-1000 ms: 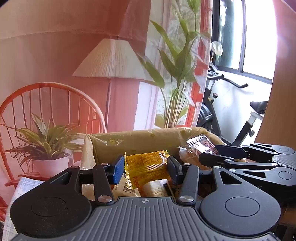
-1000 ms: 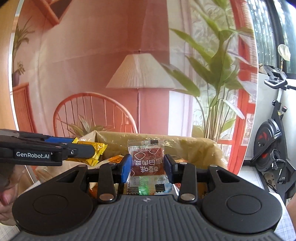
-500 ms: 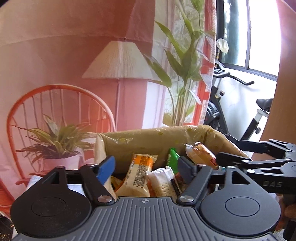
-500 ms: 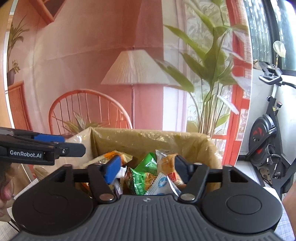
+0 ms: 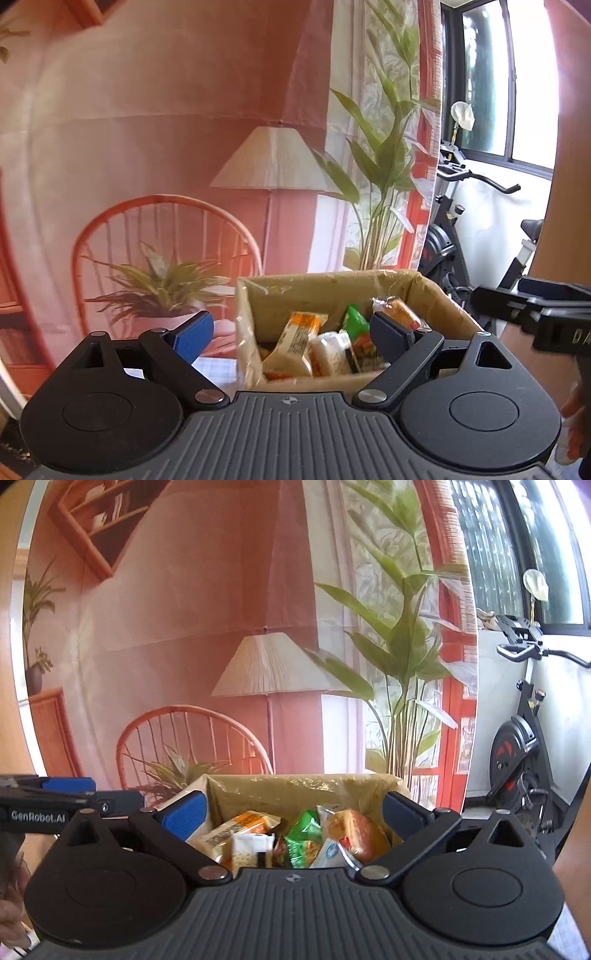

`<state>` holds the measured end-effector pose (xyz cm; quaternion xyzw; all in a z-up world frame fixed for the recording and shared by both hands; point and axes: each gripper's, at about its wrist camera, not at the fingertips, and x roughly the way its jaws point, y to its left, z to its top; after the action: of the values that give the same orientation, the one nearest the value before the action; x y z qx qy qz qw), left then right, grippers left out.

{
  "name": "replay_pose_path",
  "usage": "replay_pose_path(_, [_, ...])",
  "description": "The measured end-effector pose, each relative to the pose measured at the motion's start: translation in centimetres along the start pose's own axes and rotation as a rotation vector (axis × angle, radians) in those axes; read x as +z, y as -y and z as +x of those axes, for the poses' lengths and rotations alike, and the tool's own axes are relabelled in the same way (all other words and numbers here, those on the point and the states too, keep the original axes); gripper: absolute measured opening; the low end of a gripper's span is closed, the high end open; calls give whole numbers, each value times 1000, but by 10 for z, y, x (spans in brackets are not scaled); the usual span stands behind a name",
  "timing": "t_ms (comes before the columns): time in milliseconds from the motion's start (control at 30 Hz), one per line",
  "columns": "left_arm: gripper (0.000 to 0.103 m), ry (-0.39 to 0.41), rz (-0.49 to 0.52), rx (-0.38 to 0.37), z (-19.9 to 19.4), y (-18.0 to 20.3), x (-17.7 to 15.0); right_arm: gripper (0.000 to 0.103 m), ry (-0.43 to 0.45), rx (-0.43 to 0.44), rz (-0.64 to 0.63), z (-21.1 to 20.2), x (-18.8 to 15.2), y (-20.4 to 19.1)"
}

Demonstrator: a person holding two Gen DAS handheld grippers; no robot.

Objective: Organize snacks

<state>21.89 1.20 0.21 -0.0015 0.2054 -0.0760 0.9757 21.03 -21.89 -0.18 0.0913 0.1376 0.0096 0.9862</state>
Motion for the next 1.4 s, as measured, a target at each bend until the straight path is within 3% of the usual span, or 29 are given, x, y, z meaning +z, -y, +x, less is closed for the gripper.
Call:
replay_pose_path(333, [93,31,26,68,-76,5,-18,103,56,-23,60,-70,-11,-18])
replay_pose_path(633, [93,86,30,59,-132,11,-22,103,71,-35,48,-123,-19,-37])
replay_pose_path(1000, [93,117,41,95,-161,14,-26,103,103,-39,46,-163,-14,-51])
replay_pose_path(1400, [93,121,34,117,-164,12,-30,103,93,-60,25,-167,-15,-58])
